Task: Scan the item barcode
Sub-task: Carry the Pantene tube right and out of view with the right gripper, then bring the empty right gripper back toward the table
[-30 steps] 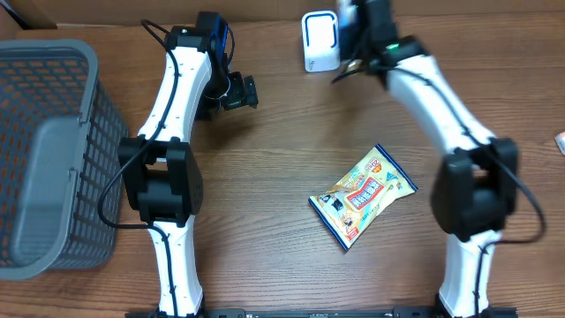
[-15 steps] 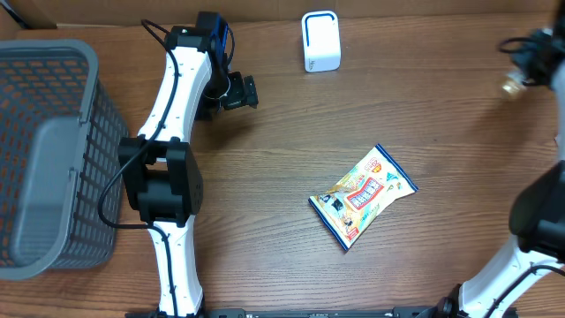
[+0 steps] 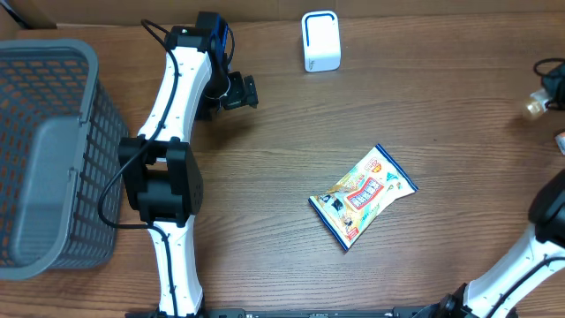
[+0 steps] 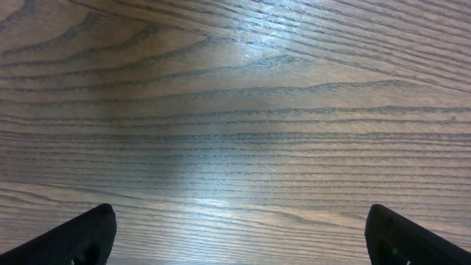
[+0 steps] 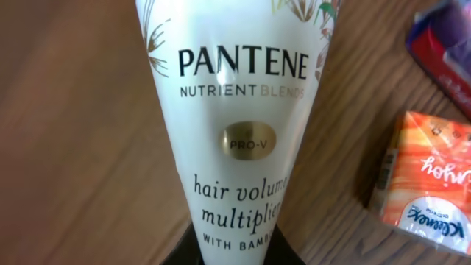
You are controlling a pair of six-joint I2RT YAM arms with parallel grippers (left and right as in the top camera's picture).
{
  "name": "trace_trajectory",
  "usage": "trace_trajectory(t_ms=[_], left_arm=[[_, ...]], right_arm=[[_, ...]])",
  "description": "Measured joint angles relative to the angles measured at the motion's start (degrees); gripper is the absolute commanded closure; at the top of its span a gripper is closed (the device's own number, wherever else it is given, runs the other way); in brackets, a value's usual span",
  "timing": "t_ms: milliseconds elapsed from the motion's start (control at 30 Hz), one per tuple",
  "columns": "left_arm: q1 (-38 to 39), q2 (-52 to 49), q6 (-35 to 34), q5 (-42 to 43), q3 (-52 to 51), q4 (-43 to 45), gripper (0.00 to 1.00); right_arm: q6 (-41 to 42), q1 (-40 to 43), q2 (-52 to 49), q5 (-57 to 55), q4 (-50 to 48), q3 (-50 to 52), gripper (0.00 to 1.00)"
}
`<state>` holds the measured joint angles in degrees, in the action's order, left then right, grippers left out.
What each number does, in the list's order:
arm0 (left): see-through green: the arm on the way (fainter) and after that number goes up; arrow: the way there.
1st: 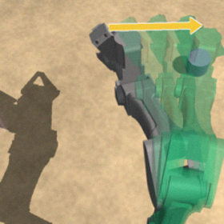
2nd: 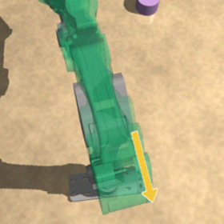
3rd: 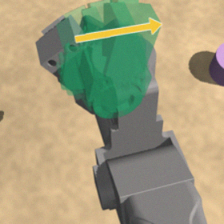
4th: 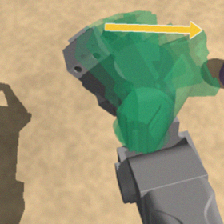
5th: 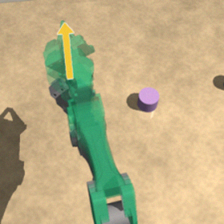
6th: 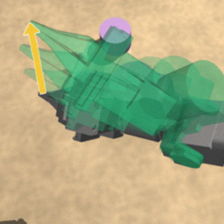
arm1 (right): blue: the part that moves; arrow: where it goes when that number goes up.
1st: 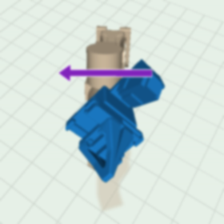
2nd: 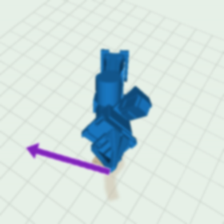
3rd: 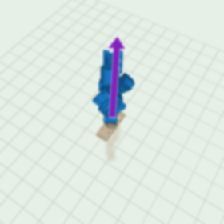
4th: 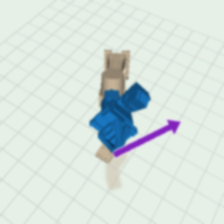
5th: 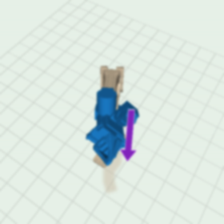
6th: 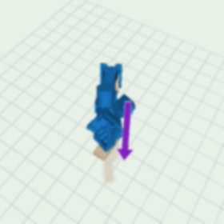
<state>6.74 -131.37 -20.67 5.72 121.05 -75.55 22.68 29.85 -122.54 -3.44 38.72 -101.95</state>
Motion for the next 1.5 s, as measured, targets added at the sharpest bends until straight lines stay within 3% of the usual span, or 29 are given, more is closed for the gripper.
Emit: trace_trajectory(t_ms=[233, 567, 633, 967, 1033, 1067, 1100, 1300, 1500], left_arm=[[0.0, 0.0, 0.0, 0.0, 0.0, 0.0, 0.0], [0.0, 0.0, 0.0, 0.0, 0.0, 0.0, 0.0], [0.0, 0.0, 0.0, 0.0, 0.0, 0.0, 0.0], [0.0, 0.0, 0.0, 0.0, 0.0, 0.0, 0.0], [0.0, 0.0, 0.0, 0.0, 0.0, 0.0, 0.0], [0.0, 0.0, 0.0, 0.0, 0.0, 0.0, 0.0], [0.0, 0.0, 0.0, 0.0, 0.0, 0.0, 0.0], [0.0, 0.0, 0.0, 0.0, 0.0, 0.0, 0.0], [0.0, 0.0, 0.0, 0.0, 0.0, 0.0, 0.0]], right_arm=[[-0.7, 2.8, -7.5, 0.2, -1.9, 0.4, 0.96], [-1.3, 5.1, -8.3, 2.3, -1.3, 0.4, 0.96], [-1.5, 6.1, -8.3, 2.8, -0.5, 0.4, 0.82], [-5.3, 10.7, -9.2, 2.6, 11.0, -5.8, 0.49], [-5.5, 10.9, -9.2, 4.5, 13.2, -9.3, 0.25], [-5.8, 10.9, -9.2, 5.8, 13.8, -11.0, 0.07], [-5.9, 10.8, -9.1, 7.8, 15.1, -13.5, 0.0], [-6.1, 9.3, -6.4, 23.3, 21.6, -24.2, 0.0], [-7.6, 5.4, 0.4, 43.3, 35.0, -29.2, 0.0]])
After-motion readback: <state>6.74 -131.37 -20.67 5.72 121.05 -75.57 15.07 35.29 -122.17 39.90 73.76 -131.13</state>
